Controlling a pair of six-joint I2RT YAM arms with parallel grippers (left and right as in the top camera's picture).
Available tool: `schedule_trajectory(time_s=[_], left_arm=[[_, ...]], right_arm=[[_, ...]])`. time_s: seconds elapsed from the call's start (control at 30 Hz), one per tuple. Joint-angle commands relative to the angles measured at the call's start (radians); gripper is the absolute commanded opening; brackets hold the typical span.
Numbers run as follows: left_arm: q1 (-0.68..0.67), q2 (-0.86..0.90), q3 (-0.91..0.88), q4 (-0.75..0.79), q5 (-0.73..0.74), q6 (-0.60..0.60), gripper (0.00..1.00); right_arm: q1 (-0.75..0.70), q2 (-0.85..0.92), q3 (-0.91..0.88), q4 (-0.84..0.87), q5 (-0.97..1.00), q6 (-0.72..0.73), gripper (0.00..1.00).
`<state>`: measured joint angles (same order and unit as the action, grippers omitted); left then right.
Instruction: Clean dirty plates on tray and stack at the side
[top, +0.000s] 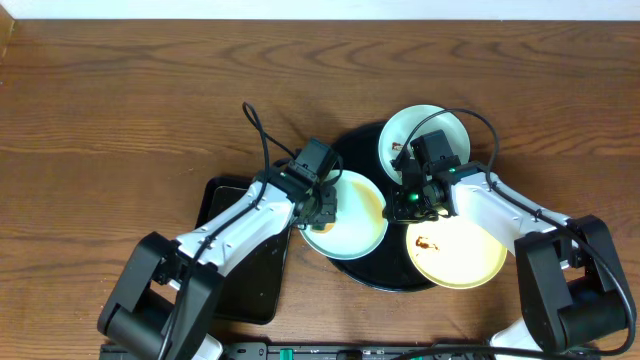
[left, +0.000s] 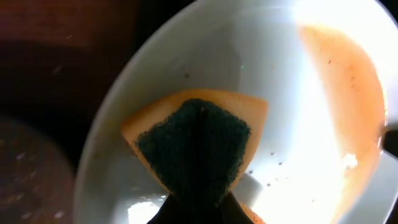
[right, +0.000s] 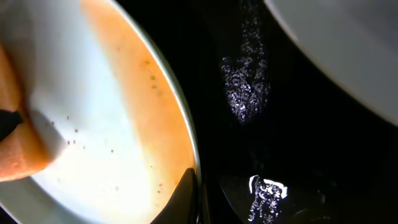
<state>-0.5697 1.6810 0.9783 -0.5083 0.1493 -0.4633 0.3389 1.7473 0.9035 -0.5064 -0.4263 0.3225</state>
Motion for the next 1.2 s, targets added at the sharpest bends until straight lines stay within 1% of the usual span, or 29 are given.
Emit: schedule_trajectory(time_s=[0.0, 0.3, 0.53, 0.73, 0.97, 1.17], left_arm=[[0.010, -0.049, 0.061, -0.040, -0.052, 0.047, 0.07], [0.011, -0.227, 0.205, -0.209, -0.063, 0.078, 0.07], [0.011, -0.343, 0.213, -0.332, -0.195, 0.077, 0.08], [0.029, -0.351, 0.213, -0.389, -0.214, 0.077, 0.08], [0.077, -0.351, 0.213, -0.393, -0.214, 0.077, 0.08], [0.098, -0.351, 0.213, -0.399, -0.213, 0.077, 0.08]], right_arm=[[-0.019, 0.005, -0.006, 0.006, 0.108, 0.007, 0.01], [-0.019, 0.005, -0.006, 0.032, 0.107, 0.006, 0.01], [-0.018, -0.016, 0.002, 0.027, 0.104, 0.006, 0.01], [-0.016, -0.100, 0.058, -0.030, 0.113, -0.016, 0.01], [0.023, -0.204, 0.117, -0.118, 0.206, -0.024, 0.01], [0.069, -0.244, 0.138, -0.167, 0.297, -0.032, 0.01]])
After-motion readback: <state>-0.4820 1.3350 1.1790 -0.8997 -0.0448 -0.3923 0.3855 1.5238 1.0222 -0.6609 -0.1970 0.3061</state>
